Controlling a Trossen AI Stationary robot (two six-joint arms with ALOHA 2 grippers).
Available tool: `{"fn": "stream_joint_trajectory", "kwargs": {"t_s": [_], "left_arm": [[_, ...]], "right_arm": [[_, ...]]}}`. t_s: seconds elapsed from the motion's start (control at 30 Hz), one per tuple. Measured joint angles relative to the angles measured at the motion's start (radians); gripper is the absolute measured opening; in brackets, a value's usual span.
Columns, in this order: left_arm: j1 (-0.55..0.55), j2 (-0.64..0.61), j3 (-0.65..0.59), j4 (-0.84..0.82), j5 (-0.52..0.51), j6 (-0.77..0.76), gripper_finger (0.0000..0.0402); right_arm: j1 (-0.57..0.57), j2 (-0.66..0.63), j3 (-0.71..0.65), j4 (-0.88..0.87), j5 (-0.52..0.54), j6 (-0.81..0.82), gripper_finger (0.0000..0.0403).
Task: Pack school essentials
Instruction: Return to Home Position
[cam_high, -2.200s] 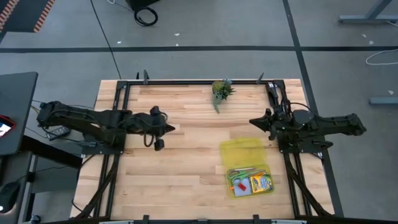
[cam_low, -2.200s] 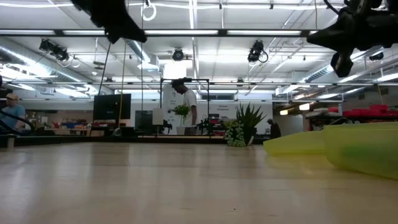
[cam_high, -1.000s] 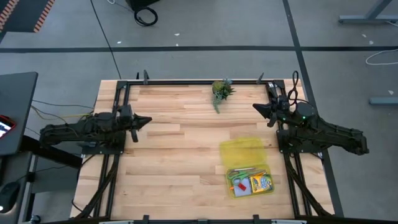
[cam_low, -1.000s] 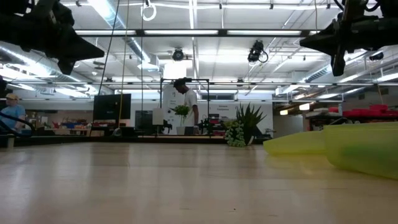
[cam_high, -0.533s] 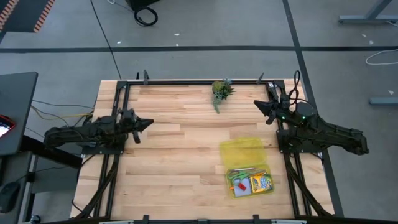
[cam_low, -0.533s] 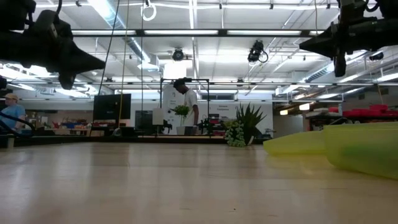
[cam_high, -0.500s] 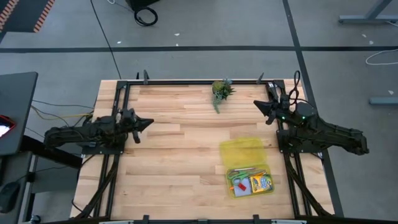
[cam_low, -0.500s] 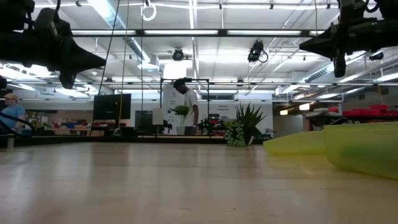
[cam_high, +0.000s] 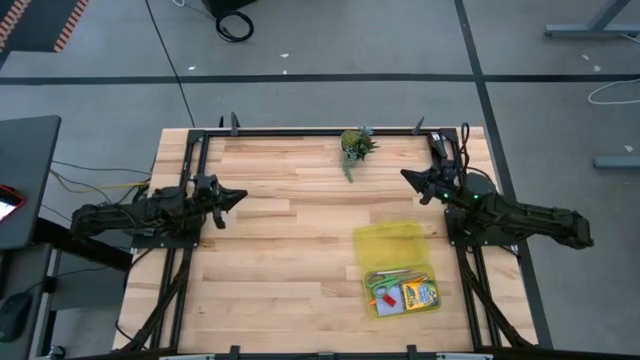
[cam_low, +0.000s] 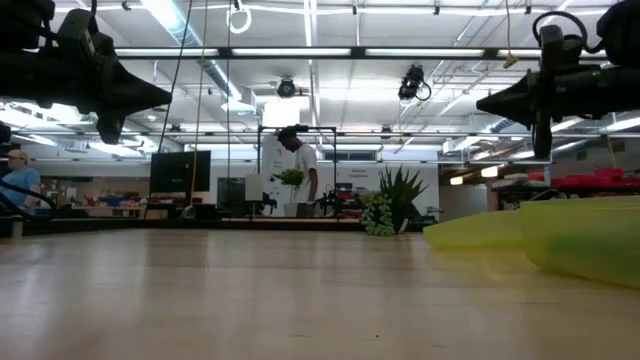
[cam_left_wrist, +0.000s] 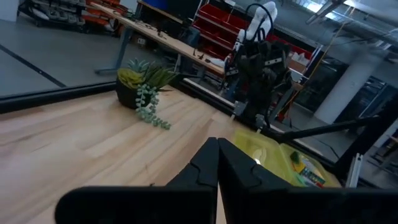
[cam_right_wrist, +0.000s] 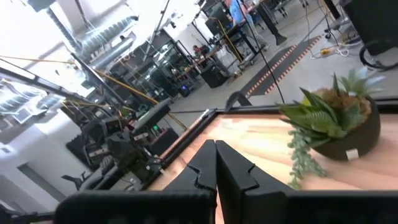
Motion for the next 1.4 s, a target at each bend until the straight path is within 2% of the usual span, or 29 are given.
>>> {"fn": "stream_joint_trajectory", "kwargs": {"t_s": [0.2,0.33,0.67,0.9,1.07,1.2,1.27,1.4], "left_arm": [[0.0,0.0,-0.001,-0.002,-0.005,-0.002,0.0029],[0.0,0.0,-0.001,-0.005,0.013,0.016,0.0034],[0.0,0.0,-0.002,-0.007,0.042,0.023,0.0017],[0.0,0.0,-0.003,-0.006,0.016,0.051,0.0009],[0.0,0.0,-0.003,-0.006,0.01,0.059,0.0023],[0.0,0.001,-0.003,-0.009,0.019,0.172,0.0031],[0.0,0.009,-0.003,-0.01,0.024,0.245,0.0033],[0.0,0.022,-0.003,-0.008,0.026,0.415,0.0031]], "right_arm": [[0.0,0.0,-0.015,-0.014,-0.007,-0.007,0.0009],[0.0,-0.003,-0.015,-0.06,-0.096,-0.038,0.0009],[0.013,-0.08,-0.015,-0.102,-0.121,-0.009,0.0005],[0.114,-0.084,-0.015,-0.067,0.008,-0.04,0.0004],[0.205,-0.084,-0.015,-0.062,0.087,-0.061,0.0004],[0.232,-0.084,-0.015,-0.1,0.091,-0.095,0.0004],[0.228,-0.084,-0.015,-0.156,0.115,-0.07,0.0005],[0.216,-0.059,-0.014,-0.157,0.138,-0.059,0.0005]]}}
